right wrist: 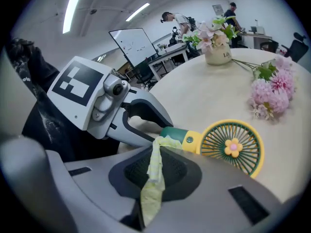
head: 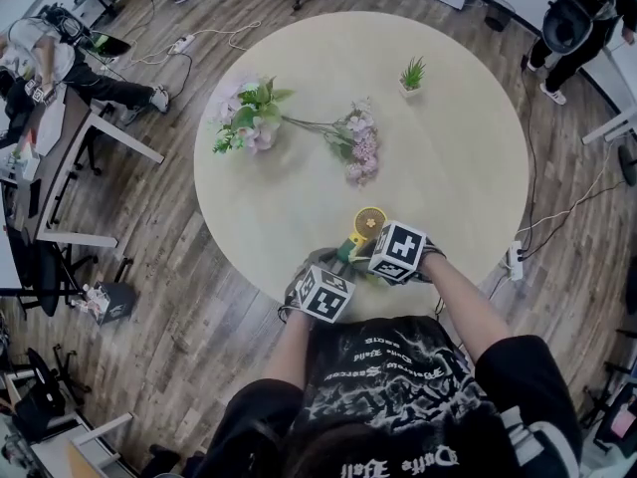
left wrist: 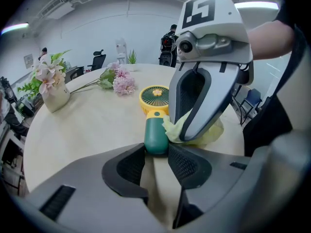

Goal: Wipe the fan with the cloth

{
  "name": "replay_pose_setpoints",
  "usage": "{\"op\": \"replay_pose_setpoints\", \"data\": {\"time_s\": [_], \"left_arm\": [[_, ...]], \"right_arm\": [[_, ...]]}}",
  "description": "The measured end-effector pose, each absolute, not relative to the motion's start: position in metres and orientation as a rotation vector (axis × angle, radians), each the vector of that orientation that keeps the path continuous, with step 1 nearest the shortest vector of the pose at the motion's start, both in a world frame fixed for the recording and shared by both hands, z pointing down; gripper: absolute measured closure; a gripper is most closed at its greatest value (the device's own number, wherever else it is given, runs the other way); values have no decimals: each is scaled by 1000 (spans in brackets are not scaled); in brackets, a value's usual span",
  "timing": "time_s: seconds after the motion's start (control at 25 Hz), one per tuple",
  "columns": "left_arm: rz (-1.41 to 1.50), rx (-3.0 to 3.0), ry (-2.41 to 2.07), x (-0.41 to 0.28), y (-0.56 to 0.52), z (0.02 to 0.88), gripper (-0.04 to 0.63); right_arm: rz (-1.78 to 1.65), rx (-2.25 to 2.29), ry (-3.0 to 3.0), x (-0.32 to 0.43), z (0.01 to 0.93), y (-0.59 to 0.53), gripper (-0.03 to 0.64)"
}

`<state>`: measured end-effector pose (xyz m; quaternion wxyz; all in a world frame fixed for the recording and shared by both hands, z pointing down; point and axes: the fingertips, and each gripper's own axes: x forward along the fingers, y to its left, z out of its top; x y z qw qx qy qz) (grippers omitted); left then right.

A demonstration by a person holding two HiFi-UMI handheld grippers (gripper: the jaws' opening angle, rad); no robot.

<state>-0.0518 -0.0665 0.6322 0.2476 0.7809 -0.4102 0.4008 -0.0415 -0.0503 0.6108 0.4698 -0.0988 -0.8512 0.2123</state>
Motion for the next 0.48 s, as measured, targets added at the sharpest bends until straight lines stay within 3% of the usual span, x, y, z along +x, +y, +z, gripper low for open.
{"op": "replay_pose_setpoints", "data": {"time_s": [0.2,0.48], "left_arm": [[1080,2114,-1141,-53,-67,633,426],[1165,2118,-1126,-50,-63,632,428]], "right_arm": [[581,-171,-2262,-43,581,-63,576],[403,183,-2337,-54,580,-114,575]]}}
